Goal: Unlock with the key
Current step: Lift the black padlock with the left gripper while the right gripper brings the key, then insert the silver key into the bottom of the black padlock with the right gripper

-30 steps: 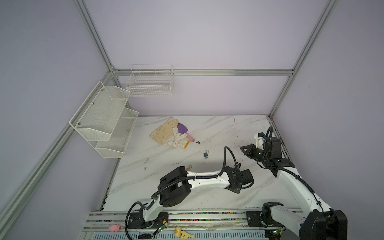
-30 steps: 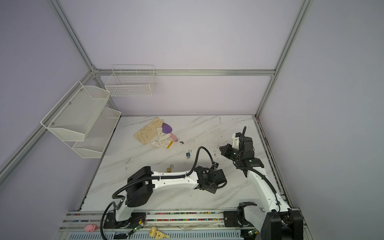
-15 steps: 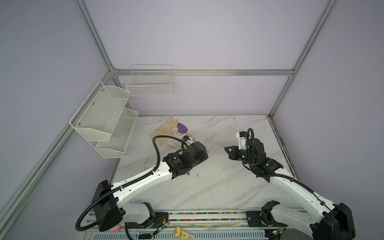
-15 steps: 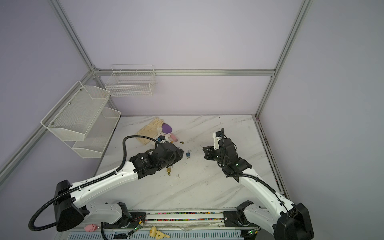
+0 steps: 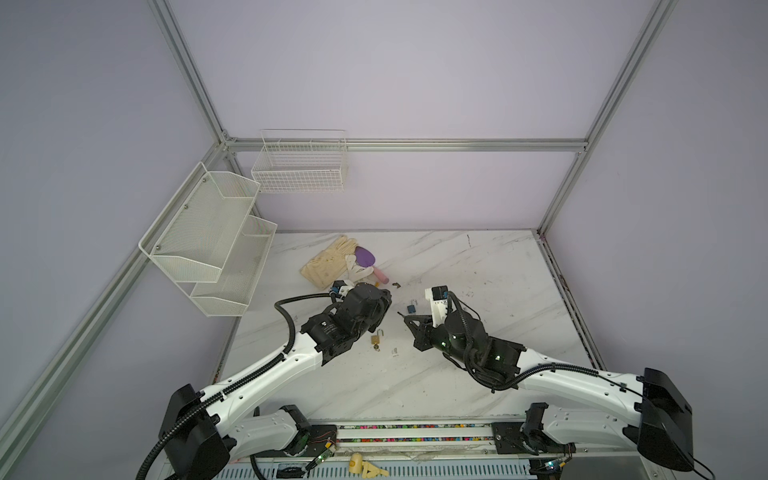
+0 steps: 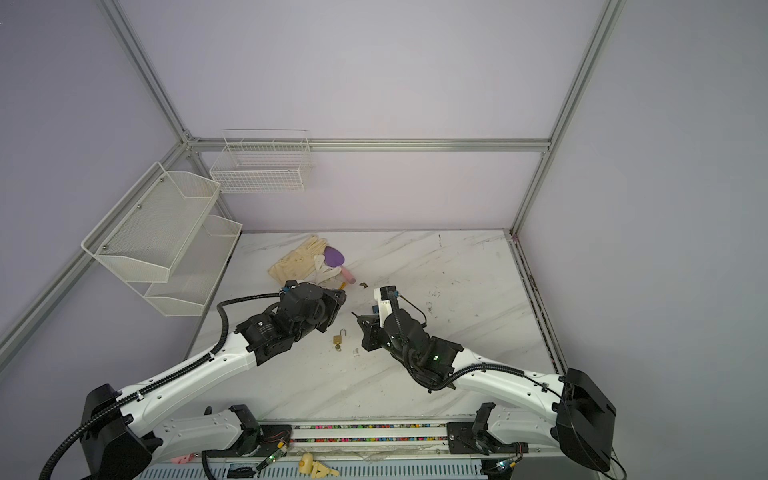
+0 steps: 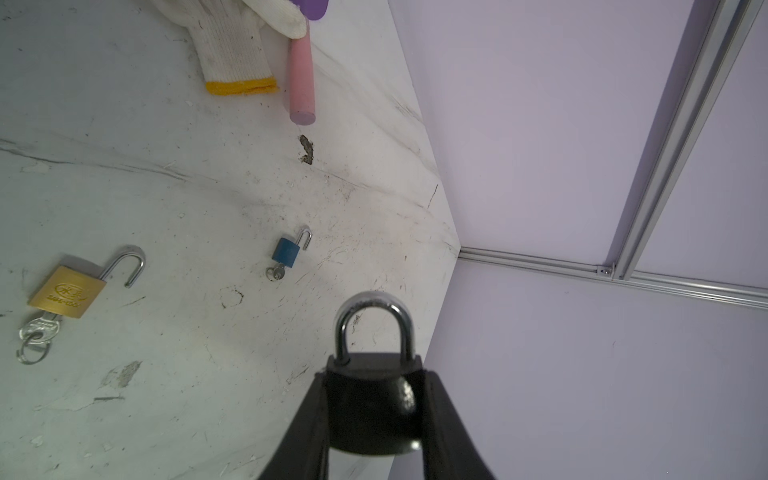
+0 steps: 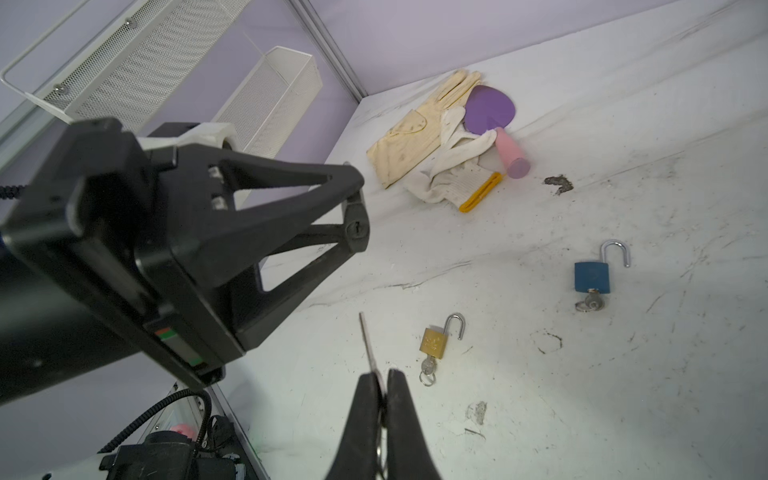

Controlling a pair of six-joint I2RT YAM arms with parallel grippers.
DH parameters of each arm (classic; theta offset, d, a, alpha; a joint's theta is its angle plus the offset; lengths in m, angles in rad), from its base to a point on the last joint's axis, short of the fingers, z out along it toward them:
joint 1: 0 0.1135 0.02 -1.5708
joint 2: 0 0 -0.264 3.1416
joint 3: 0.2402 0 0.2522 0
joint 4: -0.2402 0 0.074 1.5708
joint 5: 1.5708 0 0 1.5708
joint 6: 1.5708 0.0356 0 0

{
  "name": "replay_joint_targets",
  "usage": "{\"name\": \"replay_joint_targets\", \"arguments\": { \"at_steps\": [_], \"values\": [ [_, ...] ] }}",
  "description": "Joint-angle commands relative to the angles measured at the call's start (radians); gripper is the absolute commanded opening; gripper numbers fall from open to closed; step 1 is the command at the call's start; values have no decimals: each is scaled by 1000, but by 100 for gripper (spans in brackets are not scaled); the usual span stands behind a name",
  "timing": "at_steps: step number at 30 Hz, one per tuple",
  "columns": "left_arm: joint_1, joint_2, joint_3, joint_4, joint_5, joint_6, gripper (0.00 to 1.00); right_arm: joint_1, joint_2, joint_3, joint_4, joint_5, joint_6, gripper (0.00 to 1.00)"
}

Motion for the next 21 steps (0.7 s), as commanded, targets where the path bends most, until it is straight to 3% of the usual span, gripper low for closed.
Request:
{"name": "replay_joint_targets", "arguments": {
  "at_steps": [1,4,21],
  "values": [
    [5,-10,-32,80,19,-32,5,13,28,39,63,108,19,0],
    [6,-10,-29,80,27,-28,5,13,40,33,118,99,26,0],
    [5,-8,-37,115,70,-19,3,13,72,87,57,150,5,0]
  ]
}}
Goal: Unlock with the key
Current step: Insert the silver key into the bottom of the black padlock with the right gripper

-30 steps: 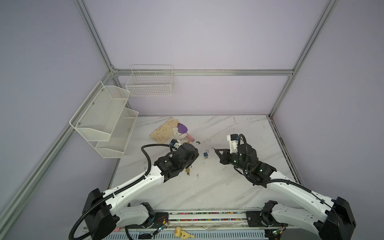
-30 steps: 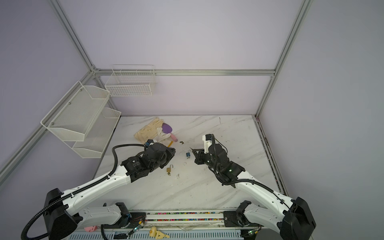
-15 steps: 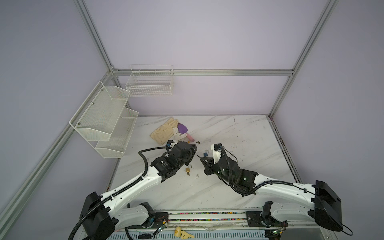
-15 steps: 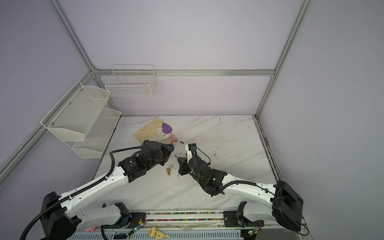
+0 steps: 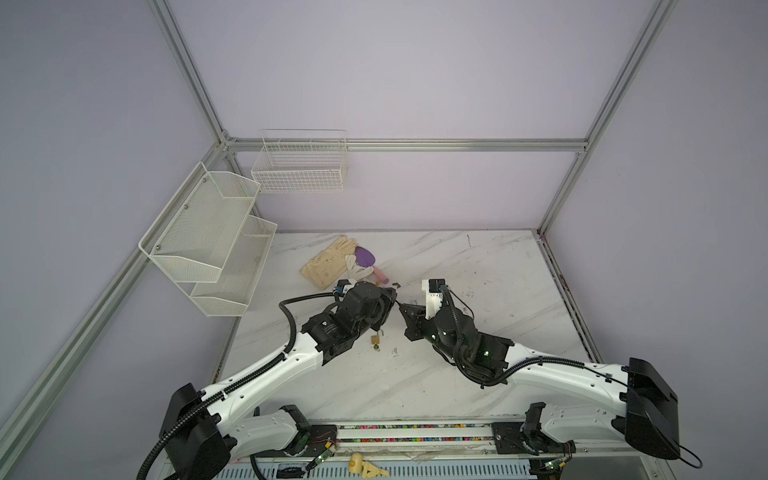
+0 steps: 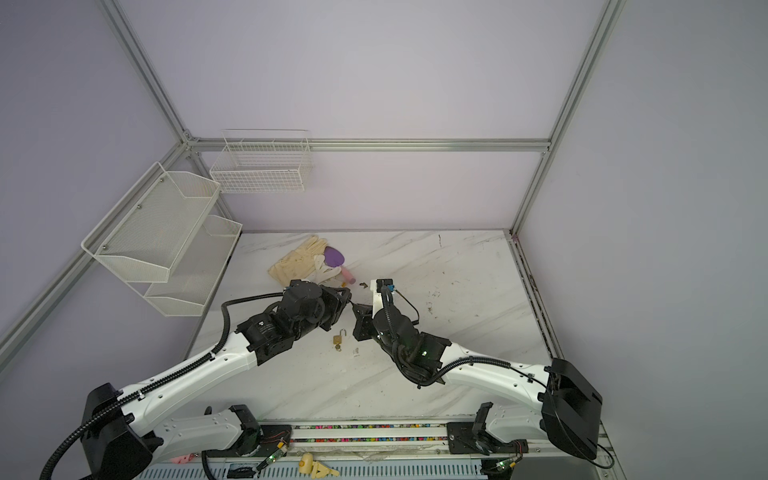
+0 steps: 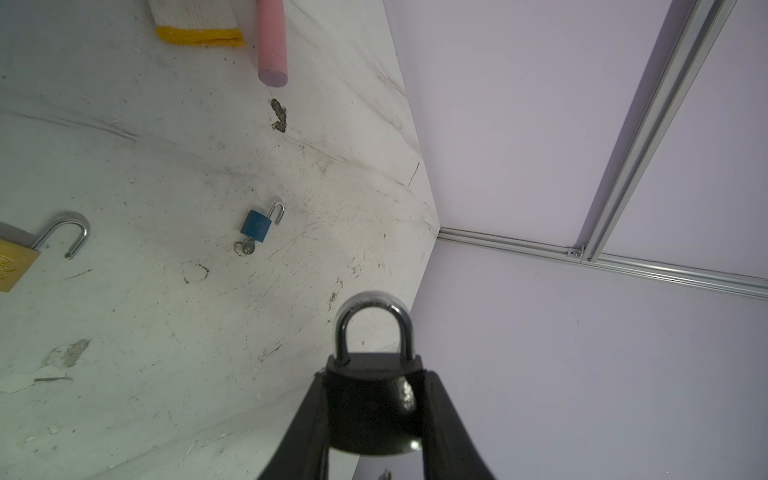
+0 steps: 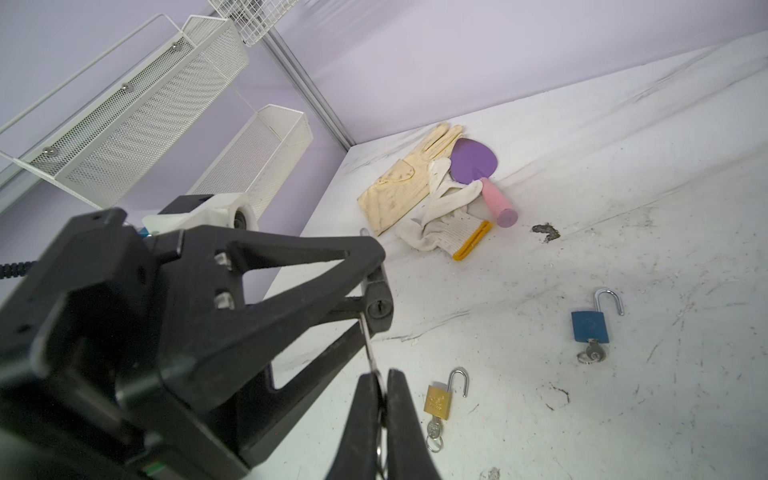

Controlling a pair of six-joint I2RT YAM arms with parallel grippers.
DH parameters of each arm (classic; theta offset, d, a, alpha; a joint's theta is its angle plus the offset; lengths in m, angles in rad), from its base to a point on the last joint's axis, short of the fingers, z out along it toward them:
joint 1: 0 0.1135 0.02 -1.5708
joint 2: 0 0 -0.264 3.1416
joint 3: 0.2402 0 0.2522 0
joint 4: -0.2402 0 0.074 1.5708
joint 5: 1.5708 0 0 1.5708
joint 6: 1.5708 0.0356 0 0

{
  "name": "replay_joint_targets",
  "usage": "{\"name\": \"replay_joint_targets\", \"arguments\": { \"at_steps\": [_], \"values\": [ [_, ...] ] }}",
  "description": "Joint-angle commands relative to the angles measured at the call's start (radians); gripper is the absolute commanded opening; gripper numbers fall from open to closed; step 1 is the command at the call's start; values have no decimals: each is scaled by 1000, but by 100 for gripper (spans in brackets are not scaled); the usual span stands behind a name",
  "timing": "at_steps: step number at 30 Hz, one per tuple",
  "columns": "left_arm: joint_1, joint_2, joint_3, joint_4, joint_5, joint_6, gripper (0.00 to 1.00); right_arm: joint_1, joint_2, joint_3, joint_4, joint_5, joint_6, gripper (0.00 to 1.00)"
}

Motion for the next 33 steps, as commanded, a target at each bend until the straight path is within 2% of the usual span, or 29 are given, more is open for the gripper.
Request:
{"name": "replay_joint_targets", "arguments": {
  "at_steps": [1,8,23,33],
  "values": [
    [5,-11,-36,60,5,1,3,4,3,16,2,34,-1,0],
    [6,-18,-37,60,7,0,3,2,24,56,-35,69,-14,0],
    [5,-27,-39,72,4,1,3,2,60,74,-40,35,-31,0],
    [5,-21,-31,66,21,2,3,-3,65,121,-77,105,-57,0]
  ]
}}
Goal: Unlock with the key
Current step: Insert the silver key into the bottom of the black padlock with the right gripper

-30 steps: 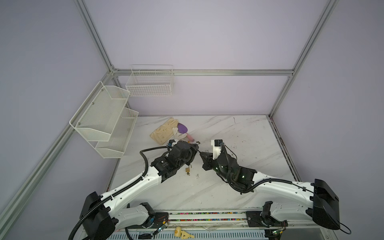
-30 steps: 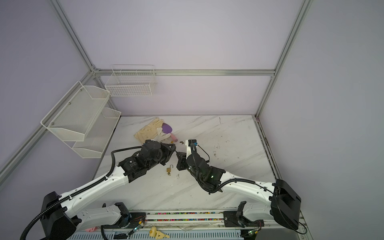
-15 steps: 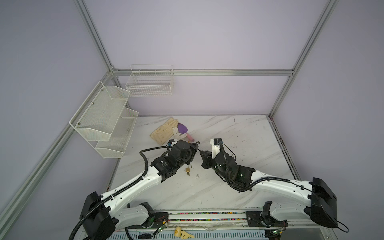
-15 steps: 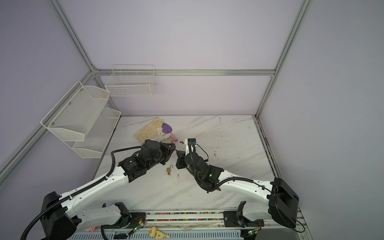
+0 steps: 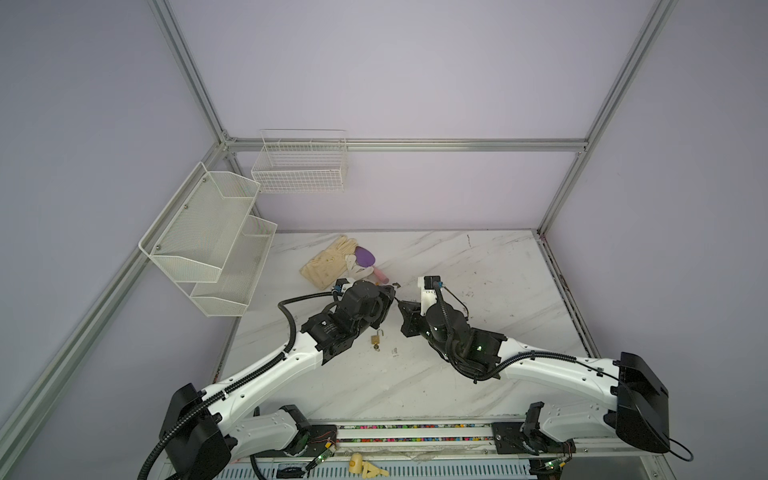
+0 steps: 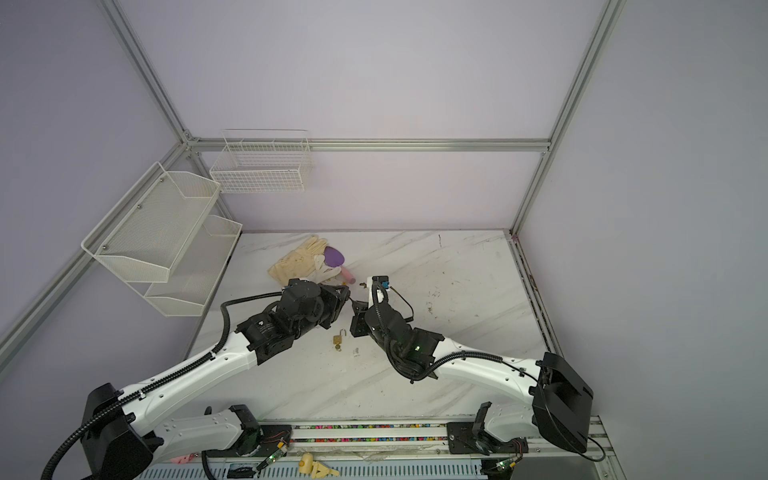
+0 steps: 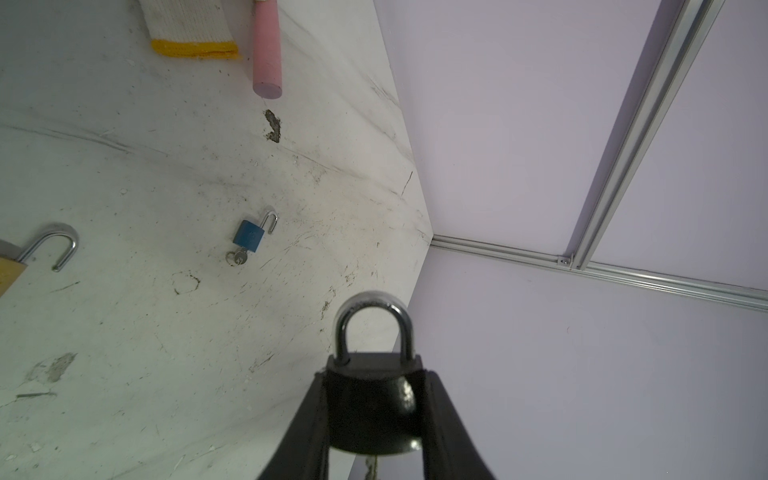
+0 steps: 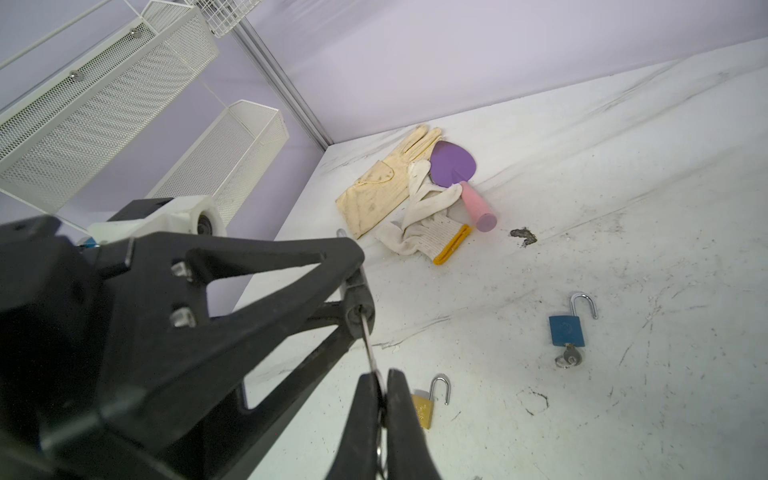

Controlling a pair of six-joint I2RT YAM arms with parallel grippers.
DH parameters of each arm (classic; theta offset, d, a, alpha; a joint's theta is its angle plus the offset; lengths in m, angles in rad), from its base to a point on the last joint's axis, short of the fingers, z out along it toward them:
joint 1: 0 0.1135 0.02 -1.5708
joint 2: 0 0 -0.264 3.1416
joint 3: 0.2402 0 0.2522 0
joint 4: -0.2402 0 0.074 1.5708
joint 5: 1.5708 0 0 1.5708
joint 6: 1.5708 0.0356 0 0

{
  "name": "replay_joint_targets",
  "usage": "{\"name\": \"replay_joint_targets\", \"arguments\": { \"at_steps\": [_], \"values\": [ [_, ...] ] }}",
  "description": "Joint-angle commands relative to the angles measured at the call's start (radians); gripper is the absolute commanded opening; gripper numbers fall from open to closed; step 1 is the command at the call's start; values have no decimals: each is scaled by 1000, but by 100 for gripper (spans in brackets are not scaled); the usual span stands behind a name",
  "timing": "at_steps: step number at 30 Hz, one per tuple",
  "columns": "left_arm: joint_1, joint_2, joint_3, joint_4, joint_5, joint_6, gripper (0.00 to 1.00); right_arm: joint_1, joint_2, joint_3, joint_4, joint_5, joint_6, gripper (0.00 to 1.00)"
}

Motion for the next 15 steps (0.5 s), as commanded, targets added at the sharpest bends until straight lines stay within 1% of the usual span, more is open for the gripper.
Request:
{"name": "replay_joint_targets", "arguments": {
  "at_steps": [1,5,7,9,13,15],
  "values": [
    [-2,-20,-23,42,35,0,3,-1,7,44,-7,48,-33,0],
    [-2,-15,-13,36,37,-4,3,-1,20,48,-19,79,-67,0],
    [-3,-11,-8,34,44,-13,3,-2,15,34,3,81,-91,0],
    [-3,-3,3,34,53,-17,3,0,20,40,14,98,-153,0],
    [-3,21,42,14,74,-23,2,2,40,78,-25,149,-203,0],
    [-2,35,64,-8,84,-24,2,2,39,79,1,139,-227,0]
  ]
}}
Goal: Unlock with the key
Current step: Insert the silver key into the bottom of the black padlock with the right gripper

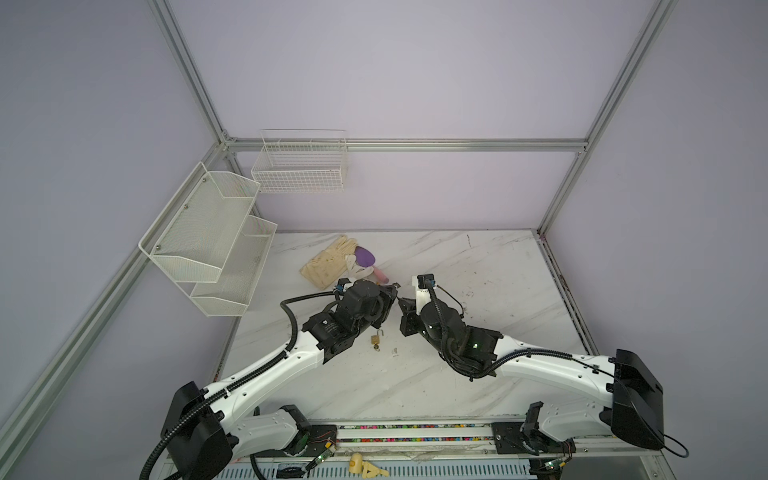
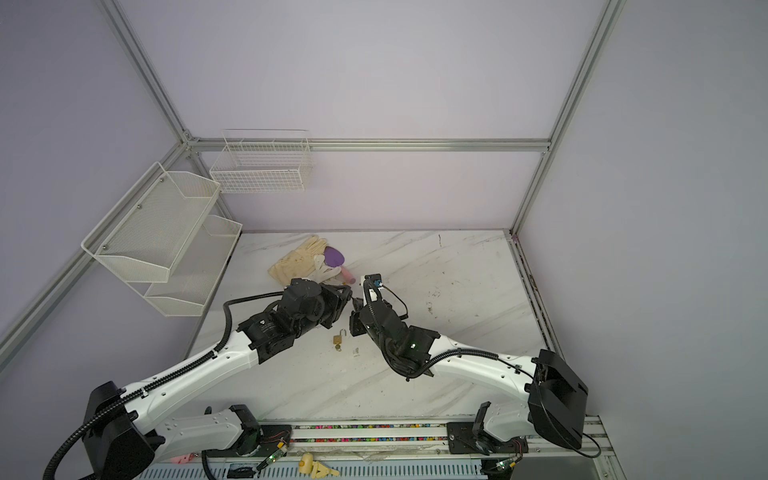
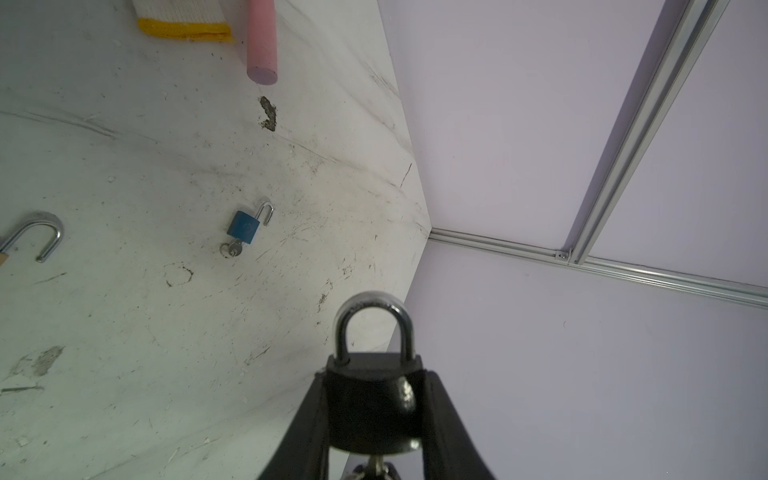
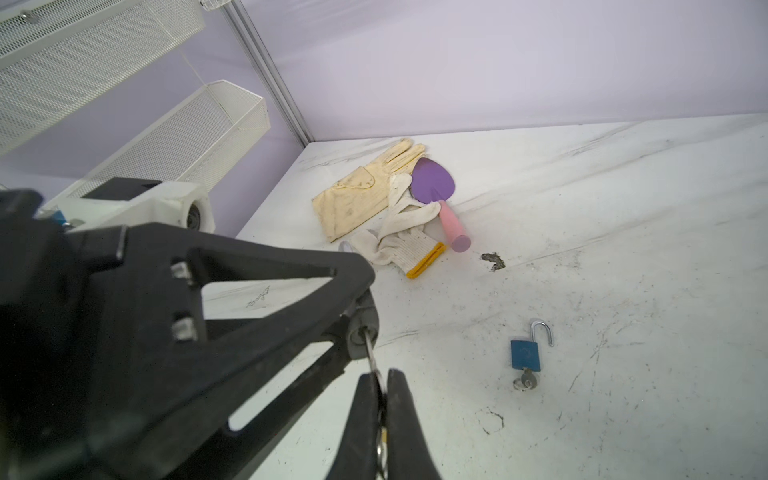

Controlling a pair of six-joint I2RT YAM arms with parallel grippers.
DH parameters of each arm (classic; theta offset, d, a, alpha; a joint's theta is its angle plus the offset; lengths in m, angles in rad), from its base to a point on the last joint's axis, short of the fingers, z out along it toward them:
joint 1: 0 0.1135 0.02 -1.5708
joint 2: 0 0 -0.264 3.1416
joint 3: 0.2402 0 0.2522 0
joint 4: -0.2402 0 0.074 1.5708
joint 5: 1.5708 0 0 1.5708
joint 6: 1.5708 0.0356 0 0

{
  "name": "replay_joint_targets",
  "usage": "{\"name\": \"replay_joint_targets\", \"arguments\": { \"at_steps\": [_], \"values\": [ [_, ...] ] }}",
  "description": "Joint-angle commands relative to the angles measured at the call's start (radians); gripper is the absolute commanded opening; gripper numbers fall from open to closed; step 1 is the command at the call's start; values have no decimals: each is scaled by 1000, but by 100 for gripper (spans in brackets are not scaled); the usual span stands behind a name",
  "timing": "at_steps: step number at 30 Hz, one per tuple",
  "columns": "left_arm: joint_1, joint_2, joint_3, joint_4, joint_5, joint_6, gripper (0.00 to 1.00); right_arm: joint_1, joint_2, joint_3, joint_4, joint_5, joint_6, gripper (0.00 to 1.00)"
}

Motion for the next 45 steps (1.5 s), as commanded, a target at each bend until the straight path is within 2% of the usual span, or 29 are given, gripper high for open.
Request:
{"name": "replay_joint_targets", "arguments": {
  "at_steps": [1,4,8,13,15,17,20,22,25,26,30,35,41,45],
  "values": [
    [-7,17,62,-17,57,-23,2,-2,-1,36,62,42,-76,0],
    [-7,26,71,-10,75,-32,1,-2,14,53,99,-40,-119,0],
    [-7,21,68,-4,83,-57,0,3,55,78,102,-85,-123,0],
    [-12,15,62,3,101,-80,0,6,70,97,106,-88,-19,0],
    [-19,13,51,45,119,-102,0,-13,54,59,195,-165,51,0],
    [-24,17,45,96,144,-106,0,-26,45,27,299,-254,62,0],
    [-31,10,54,108,173,-114,0,-26,89,94,225,-270,60,0],
    [-36,-7,49,130,175,-111,0,-45,101,82,218,-285,100,0],
    [-38,-36,40,132,170,-100,0,-180,78,-18,376,-504,234,0],
    [-40,-44,34,131,171,-101,0,-199,70,-31,419,-544,274,0],
    [-41,-45,20,137,163,-92,0,-203,68,28,400,-604,326,0],
    [-42,-28,9,138,159,-92,0,-203,62,4,413,-593,499,0],
    [-41,-33,0,108,119,-80,0,-204,31,-21,344,-528,611,0],
    [-38,-48,-5,104,84,-62,0,-203,31,40,212,-472,506,0]
  ]
}}
